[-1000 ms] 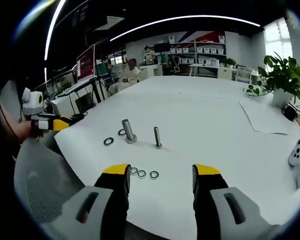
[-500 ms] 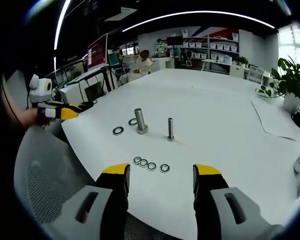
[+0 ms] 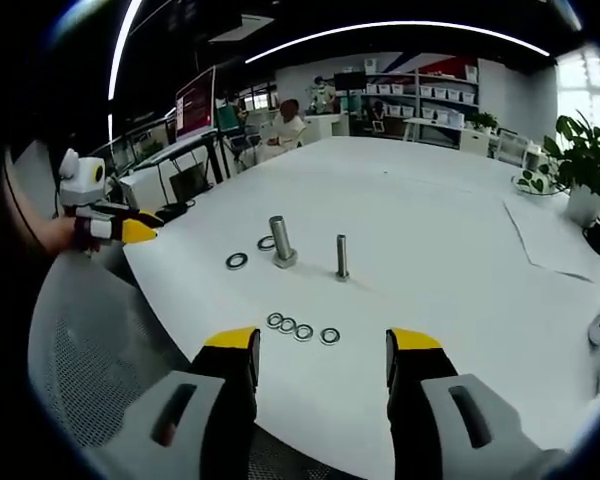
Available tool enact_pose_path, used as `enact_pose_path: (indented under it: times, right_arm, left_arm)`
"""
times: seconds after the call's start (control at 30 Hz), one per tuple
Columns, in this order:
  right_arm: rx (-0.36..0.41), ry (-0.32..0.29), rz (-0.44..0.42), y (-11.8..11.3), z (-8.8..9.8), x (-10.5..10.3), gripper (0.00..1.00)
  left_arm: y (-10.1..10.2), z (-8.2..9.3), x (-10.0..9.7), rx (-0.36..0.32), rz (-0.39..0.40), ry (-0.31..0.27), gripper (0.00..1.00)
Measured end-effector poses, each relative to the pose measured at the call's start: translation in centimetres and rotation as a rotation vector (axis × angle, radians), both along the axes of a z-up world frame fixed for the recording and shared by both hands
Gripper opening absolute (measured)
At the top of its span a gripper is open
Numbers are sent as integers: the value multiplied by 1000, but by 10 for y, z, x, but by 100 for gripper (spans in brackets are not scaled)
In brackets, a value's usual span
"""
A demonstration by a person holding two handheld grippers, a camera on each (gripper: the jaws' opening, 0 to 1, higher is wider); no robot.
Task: Place the washer onto the threaded stud by aligning its center hole with the stud, sliding it down to the base, and recovering from edge contact or off-axis alignment until the washer reaches the visible bottom stop.
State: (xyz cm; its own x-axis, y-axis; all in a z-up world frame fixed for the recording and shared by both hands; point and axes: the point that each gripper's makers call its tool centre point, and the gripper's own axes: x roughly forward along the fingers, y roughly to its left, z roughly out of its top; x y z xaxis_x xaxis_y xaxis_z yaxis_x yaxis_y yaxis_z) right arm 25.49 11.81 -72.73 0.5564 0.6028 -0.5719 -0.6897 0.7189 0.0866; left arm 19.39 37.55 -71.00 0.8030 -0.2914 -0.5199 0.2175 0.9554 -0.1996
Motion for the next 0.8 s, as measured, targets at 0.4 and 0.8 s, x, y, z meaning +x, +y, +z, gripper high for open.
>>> enact_pose_path:
  times: [0.4, 0.8]
  right_arm:
    - [3, 2, 6, 1, 0, 0, 53]
    - [19, -5, 3, 2, 3, 0, 53]
  left_arm:
    - [-7, -5, -2, 5, -40, 46, 34]
    - [-12, -8, 6, 9, -81, 100, 36]
